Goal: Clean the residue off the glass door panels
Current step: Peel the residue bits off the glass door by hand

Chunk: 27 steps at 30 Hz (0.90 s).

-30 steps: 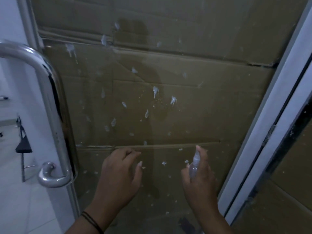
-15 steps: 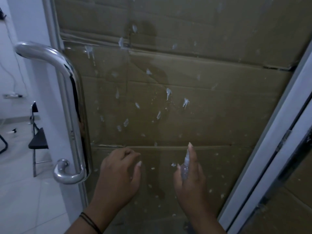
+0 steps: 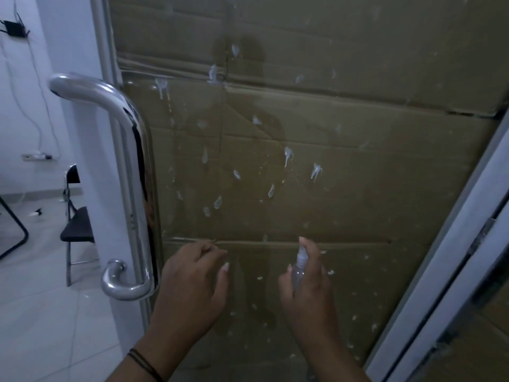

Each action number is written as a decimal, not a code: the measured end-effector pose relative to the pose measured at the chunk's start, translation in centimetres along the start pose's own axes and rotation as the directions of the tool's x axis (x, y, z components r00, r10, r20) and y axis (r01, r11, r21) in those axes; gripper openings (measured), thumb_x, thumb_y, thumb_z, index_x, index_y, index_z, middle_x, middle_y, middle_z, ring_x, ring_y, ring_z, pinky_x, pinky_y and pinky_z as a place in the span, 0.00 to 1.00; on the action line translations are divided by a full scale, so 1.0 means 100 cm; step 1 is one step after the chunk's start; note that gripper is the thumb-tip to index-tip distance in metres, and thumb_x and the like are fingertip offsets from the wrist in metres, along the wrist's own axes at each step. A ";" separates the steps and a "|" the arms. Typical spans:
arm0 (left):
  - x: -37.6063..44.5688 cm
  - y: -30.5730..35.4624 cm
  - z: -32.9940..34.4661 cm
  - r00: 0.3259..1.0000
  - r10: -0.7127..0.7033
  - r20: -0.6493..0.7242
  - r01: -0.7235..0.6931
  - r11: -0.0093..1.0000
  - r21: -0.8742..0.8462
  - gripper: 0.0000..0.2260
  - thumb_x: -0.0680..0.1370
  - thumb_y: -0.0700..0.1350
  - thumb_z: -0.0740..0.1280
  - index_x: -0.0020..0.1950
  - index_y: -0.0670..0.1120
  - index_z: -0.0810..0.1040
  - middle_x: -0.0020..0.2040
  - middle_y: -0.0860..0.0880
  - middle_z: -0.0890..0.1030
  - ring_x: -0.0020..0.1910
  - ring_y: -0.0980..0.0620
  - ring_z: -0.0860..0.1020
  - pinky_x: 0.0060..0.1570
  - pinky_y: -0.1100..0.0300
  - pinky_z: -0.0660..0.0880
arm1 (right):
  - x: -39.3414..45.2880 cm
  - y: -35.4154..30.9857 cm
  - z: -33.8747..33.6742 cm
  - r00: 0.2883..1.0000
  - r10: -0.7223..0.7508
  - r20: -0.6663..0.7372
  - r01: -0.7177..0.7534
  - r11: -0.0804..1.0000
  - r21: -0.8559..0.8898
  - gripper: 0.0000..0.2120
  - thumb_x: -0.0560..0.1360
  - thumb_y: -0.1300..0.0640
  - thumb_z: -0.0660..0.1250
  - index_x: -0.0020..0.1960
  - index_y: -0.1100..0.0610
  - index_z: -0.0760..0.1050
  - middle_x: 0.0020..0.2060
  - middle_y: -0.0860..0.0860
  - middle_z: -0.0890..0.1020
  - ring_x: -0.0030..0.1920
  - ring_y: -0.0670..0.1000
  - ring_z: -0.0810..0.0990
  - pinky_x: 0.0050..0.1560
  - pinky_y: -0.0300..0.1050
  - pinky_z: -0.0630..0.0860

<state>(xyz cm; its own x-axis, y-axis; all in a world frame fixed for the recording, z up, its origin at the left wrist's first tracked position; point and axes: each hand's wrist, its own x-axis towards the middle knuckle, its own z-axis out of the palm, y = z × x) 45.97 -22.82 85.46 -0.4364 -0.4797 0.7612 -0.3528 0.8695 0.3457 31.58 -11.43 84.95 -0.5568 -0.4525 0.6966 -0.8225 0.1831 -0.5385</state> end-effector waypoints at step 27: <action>-0.027 -0.036 -0.040 0.989 -0.143 -0.026 0.145 0.983 0.111 0.06 0.72 0.41 0.70 0.48 0.45 0.83 0.44 0.50 0.80 0.44 0.55 0.75 0.47 0.60 0.73 | -0.004 -0.041 0.055 0.985 -0.129 0.113 0.111 0.982 0.154 0.32 0.72 0.63 0.68 0.73 0.54 0.61 0.61 0.57 0.77 0.55 0.57 0.79 0.51 0.41 0.72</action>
<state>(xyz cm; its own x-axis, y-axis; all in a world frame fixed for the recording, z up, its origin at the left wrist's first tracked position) 51.75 -24.19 84.38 -0.3592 -0.5962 0.7180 -0.5020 0.7720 0.3899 35.78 -16.83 84.24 -0.4290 -0.5684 0.7021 -0.8514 -0.0053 -0.5245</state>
